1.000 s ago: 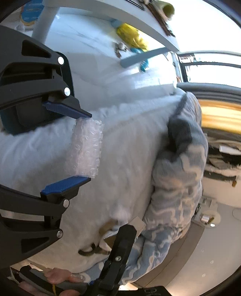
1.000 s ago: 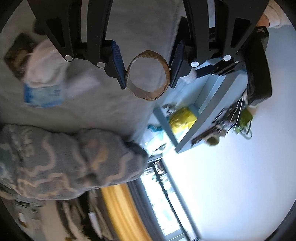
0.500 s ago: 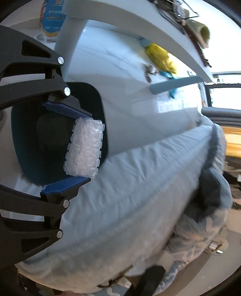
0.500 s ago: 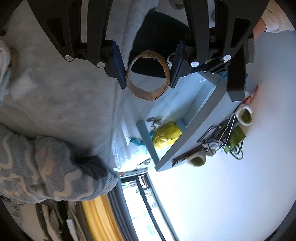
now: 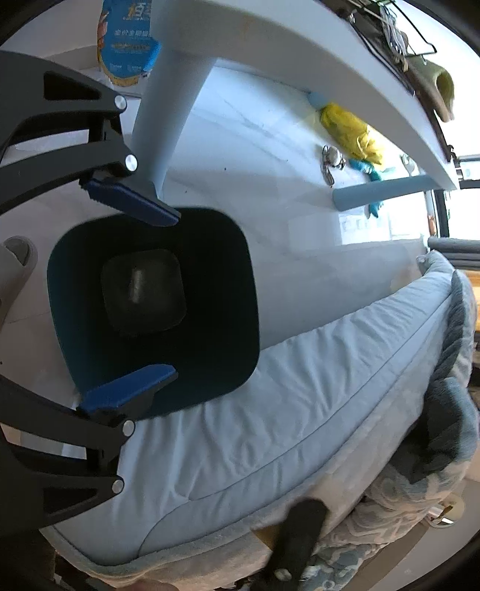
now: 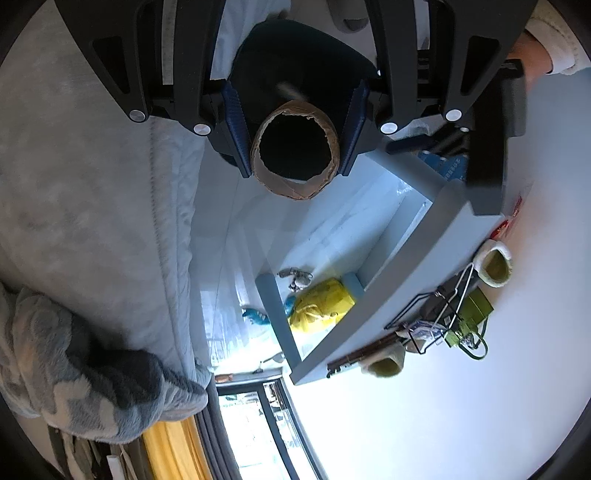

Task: Collect trash
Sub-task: 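Carry the bubble-wrap roll to the black bin and open the left tool, then lower the brown tape core into the black bin and open the right tool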

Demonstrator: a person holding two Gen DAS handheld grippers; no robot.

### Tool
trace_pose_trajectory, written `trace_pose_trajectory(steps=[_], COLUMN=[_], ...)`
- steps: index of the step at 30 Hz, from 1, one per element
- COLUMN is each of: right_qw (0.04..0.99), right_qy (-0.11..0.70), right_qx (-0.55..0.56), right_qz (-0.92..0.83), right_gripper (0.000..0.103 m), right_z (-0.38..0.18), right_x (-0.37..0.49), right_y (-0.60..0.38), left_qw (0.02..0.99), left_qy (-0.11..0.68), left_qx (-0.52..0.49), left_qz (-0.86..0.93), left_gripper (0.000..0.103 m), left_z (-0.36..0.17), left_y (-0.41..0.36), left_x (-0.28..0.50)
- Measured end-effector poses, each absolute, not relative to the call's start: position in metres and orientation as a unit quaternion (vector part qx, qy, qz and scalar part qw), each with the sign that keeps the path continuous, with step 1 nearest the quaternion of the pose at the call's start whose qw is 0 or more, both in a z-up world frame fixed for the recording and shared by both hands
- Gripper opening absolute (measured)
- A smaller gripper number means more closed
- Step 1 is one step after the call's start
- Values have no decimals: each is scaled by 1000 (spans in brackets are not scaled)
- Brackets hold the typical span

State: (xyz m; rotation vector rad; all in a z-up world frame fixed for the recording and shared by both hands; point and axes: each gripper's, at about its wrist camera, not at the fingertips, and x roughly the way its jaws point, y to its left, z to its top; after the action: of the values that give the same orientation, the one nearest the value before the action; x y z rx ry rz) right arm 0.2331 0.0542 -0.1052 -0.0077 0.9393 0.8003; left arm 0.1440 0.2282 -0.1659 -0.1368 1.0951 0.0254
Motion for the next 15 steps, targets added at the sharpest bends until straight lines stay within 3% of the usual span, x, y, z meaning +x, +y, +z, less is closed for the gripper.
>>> trace_pose_trajectory(steps=[15], right_qw=[785], right_qy=[495], right_qx=[-53], right_qz=[369], right_gripper=[48], right_z=[-161], right_x=[225], right_y=[108], left_qw=[896], left_qy=[432], left_qx=[-95], left_qz=[33], left_gripper=[75], left_z=[-102], left_y=[261], left_x=[126])
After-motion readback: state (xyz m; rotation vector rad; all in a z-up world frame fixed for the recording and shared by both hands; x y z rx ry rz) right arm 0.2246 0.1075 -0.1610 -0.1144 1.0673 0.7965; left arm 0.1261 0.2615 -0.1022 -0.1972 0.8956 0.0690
